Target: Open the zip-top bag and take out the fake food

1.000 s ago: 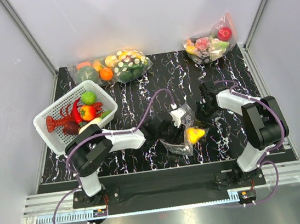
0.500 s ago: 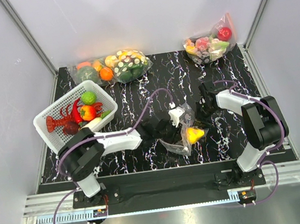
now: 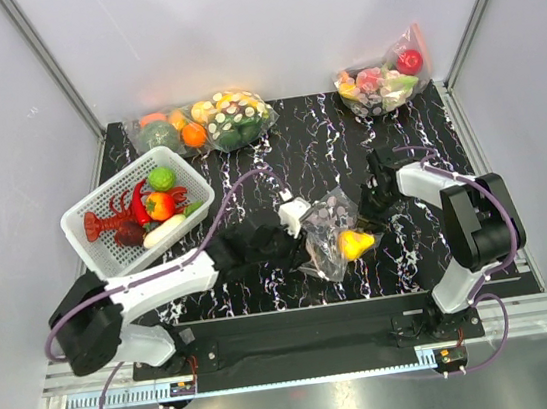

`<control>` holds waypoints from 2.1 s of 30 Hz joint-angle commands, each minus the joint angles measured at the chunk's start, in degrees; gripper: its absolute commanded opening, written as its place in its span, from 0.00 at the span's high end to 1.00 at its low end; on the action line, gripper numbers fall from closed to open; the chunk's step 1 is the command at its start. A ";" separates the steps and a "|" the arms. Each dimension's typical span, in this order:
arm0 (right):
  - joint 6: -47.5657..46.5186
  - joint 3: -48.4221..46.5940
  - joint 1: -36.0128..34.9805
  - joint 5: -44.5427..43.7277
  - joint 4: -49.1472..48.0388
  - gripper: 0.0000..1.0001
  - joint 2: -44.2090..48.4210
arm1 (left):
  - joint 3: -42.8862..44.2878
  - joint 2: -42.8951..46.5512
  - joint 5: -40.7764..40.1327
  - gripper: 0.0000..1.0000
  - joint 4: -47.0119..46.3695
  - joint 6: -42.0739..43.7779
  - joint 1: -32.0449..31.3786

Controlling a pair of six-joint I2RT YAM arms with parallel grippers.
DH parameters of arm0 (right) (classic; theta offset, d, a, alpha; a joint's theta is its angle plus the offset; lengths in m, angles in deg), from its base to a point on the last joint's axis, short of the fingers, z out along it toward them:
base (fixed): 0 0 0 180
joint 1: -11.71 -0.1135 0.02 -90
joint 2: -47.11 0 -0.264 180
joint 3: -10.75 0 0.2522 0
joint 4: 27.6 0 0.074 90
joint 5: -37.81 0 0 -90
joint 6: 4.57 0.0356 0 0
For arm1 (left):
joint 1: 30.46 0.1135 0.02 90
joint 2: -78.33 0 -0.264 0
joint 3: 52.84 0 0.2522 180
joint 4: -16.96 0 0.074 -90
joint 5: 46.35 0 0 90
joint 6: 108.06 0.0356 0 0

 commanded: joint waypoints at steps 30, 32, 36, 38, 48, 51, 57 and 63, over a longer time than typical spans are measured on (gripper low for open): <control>-2.51 -4.24 4.45 0.79 -1.56 1.00 -1.86 | 9.26 14.72 -2.26 0.84 19.98 8.07 49.57; -2.60 -4.15 4.54 1.14 -1.65 1.00 -1.95 | 12.15 10.24 -1.90 0.83 19.98 8.59 50.82; -2.60 -4.06 4.62 1.32 -1.82 1.00 -1.95 | 15.94 3.99 -2.33 0.83 20.94 9.65 51.87; -2.60 -3.97 4.71 1.49 -1.73 1.00 -1.95 | 17.08 1.35 -2.60 0.82 21.91 9.74 52.05; -2.51 -4.15 4.98 2.28 -2.17 1.00 -3.09 | 17.88 -1.64 -2.51 0.30 22.79 10.44 52.58; -2.60 -4.15 4.98 2.28 -2.17 1.00 -3.09 | 18.40 -1.55 -2.78 0.31 23.05 10.62 52.58; -2.42 -4.59 5.06 2.55 -2.08 1.00 -3.18 | 17.26 1.43 0.03 0.39 20.51 10.36 51.88; -1.81 -4.41 5.06 3.51 -2.70 1.00 -3.36 | 14.72 5.47 3.37 0.45 21.12 10.88 42.40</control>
